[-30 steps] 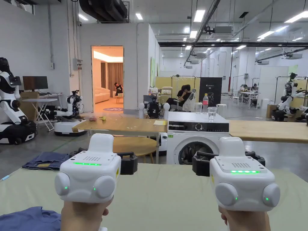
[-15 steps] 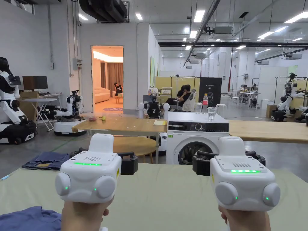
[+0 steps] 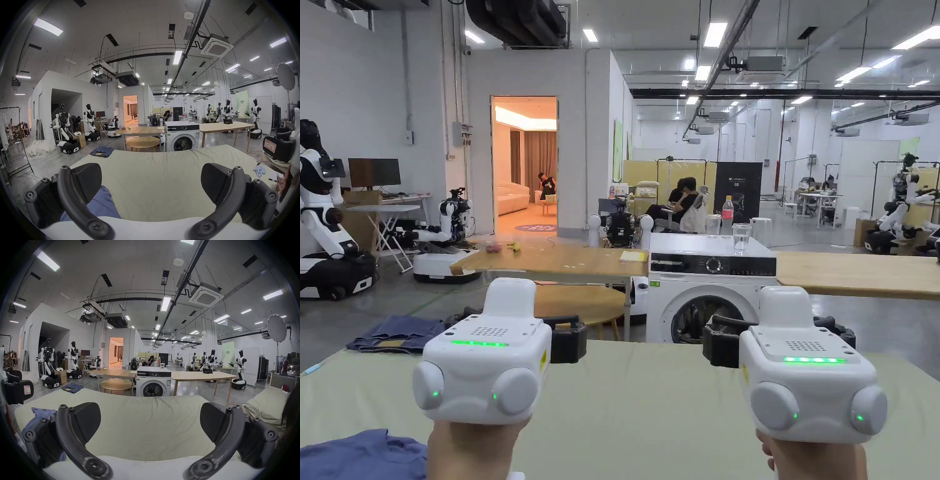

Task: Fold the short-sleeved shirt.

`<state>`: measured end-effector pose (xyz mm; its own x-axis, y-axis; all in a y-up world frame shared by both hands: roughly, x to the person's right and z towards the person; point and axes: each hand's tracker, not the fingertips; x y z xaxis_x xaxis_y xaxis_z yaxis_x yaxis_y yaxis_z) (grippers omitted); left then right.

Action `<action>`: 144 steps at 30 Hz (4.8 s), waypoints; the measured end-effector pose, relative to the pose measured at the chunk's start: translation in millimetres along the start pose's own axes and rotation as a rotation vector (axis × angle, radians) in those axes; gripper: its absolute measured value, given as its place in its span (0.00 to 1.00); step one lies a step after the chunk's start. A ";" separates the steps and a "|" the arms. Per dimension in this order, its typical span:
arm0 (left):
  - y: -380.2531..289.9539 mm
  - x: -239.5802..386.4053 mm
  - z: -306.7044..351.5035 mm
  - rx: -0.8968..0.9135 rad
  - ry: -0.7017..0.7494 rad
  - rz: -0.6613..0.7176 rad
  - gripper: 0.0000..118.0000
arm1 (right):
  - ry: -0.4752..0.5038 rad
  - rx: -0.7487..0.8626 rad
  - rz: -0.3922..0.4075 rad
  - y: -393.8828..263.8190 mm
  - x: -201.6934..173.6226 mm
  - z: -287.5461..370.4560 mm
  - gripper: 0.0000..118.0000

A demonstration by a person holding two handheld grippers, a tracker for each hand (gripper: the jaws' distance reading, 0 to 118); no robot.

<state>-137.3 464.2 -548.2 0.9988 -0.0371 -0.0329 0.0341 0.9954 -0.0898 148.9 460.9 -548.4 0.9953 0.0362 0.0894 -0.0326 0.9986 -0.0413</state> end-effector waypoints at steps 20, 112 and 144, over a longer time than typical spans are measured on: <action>-2.4 4.9 -5.3 -0.014 -0.021 0.002 0.88 | -0.009 -0.024 0.002 -5.7 3.1 -5.2 0.70; -158.5 203.7 -255.0 -0.754 -0.549 -0.108 0.01 | -0.080 -0.283 0.010 -131.1 91.9 -100.5 0.00; -142.8 -96.1 -85.4 -0.508 -0.064 -0.073 0.00 | 0.203 -0.283 0.000 -143.6 -34.5 -59.4 0.00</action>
<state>-241.1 318.1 -617.2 0.9952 -0.0833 0.0511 0.0976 0.8210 -0.5625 124.7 314.0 -604.7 0.9941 -0.0009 -0.1087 -0.0340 0.9473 -0.3184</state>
